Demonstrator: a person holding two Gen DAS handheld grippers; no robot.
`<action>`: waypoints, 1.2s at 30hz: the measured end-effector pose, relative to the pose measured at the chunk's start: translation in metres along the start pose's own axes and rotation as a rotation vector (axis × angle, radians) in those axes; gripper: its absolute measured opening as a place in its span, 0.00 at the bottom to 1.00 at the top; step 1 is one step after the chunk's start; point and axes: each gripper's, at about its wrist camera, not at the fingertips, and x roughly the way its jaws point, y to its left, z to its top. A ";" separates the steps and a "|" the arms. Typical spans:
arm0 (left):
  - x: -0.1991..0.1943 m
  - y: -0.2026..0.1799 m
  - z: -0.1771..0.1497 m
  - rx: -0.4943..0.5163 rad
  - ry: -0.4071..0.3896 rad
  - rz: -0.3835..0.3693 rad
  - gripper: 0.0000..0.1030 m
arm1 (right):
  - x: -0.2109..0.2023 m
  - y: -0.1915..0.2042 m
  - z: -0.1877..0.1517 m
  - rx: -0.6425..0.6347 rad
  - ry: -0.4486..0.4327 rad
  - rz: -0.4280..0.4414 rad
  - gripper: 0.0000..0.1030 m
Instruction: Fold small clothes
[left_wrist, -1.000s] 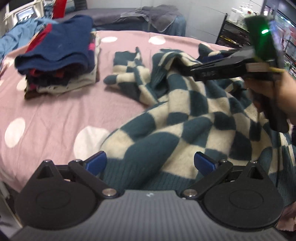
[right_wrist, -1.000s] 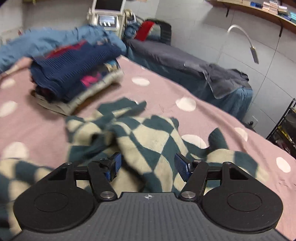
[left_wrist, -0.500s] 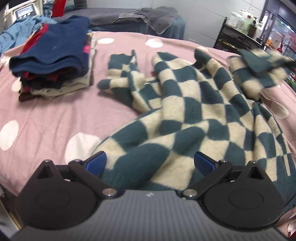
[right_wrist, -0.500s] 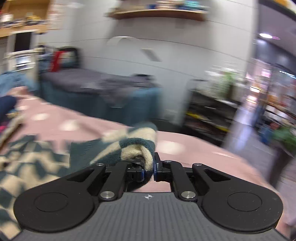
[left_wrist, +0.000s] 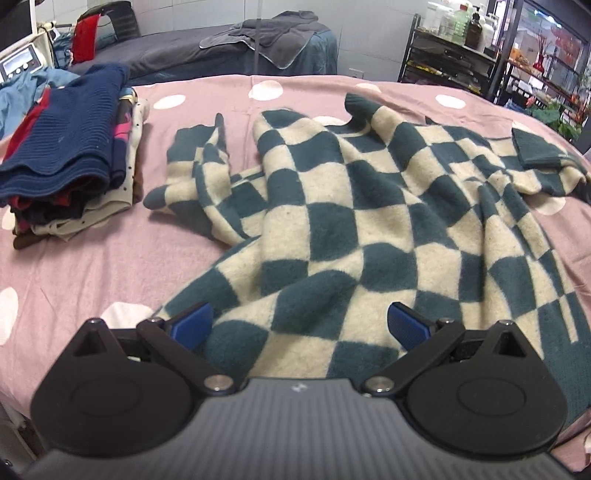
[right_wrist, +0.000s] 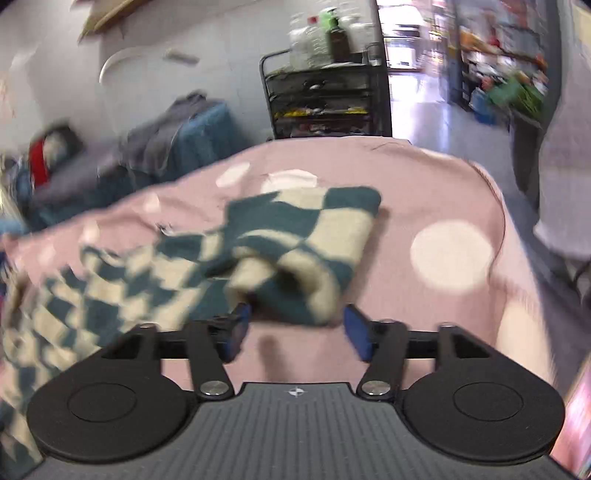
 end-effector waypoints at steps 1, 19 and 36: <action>0.002 0.001 0.001 0.000 0.007 0.005 1.00 | -0.003 0.017 -0.001 -0.043 -0.003 0.062 0.98; 0.016 0.068 0.067 0.057 -0.135 -0.026 1.00 | 0.221 0.169 0.085 -0.644 0.230 0.336 1.00; 0.121 0.080 0.151 0.014 -0.099 -0.135 1.00 | 0.207 0.099 0.128 -0.597 0.247 0.313 0.10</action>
